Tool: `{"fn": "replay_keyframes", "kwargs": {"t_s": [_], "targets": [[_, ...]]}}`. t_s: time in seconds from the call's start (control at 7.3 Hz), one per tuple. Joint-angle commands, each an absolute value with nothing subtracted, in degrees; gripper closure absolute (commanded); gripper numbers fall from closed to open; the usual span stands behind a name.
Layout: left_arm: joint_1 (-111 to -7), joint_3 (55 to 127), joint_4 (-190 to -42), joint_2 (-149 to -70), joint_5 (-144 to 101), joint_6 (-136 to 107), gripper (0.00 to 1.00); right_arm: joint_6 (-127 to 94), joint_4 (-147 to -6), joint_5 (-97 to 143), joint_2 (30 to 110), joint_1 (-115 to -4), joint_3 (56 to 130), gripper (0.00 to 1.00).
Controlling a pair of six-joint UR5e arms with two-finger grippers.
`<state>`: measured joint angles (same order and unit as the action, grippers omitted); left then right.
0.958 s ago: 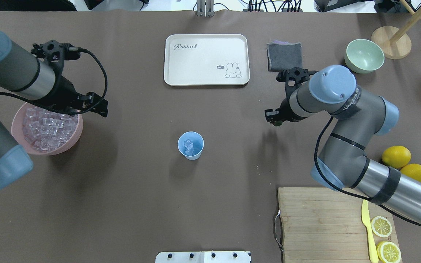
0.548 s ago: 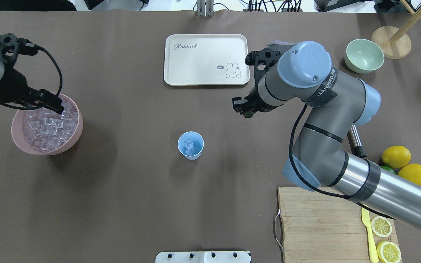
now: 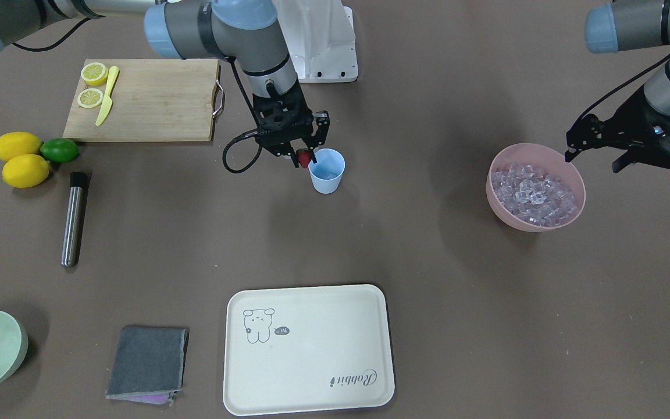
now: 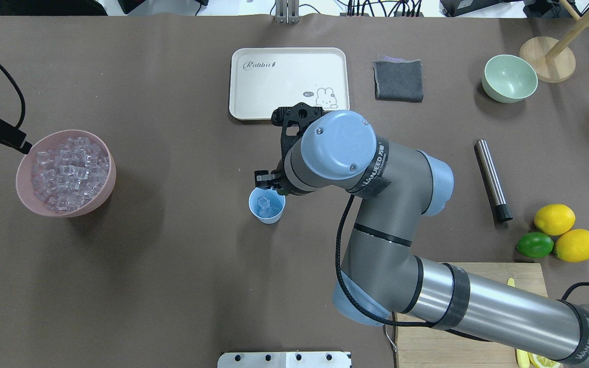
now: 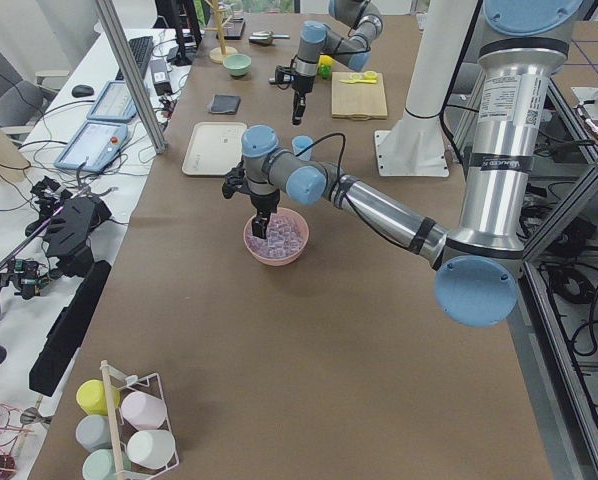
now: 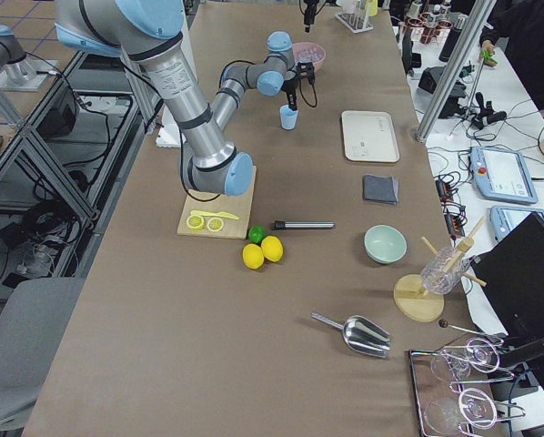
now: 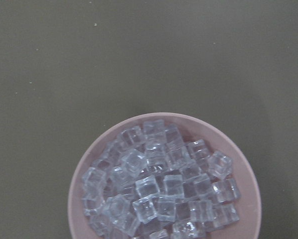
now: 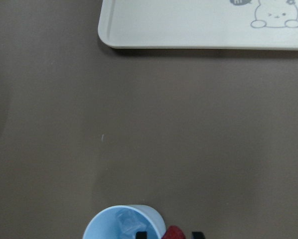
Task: Mash ice and strawberries in cup
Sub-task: 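Carry the strawberry with the right gripper and drop it into the cup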
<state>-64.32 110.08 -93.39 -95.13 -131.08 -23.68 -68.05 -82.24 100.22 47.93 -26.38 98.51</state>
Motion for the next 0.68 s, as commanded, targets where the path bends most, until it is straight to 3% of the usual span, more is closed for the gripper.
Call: {"fn": "replay_keyframes", "kwargs": {"t_s": [0.0, 0.27, 0.41, 0.55], "targets": [[-64.5, 110.0, -93.4, -94.9, -131.1, -23.5, 0.04, -68.7, -82.0, 98.4, 46.1, -24.6, 96.3, 1.0], [-64.5, 110.2, -93.6, -94.4, -131.1, -23.5, 0.04, -69.2, -81.5, 97.2, 45.3, -24.0, 94.8, 1.0], [-64.5, 110.2, -93.6, -94.4, -131.1, -23.5, 0.04, -72.3, -81.5, 97.0, 44.4, -24.0, 93.4, 0.28], [-64.5, 110.3, -93.5, -94.4, -131.1, -23.6, 0.04, -72.6, -81.4, 95.7, 44.2, -23.6, 92.8, 0.0]]}}
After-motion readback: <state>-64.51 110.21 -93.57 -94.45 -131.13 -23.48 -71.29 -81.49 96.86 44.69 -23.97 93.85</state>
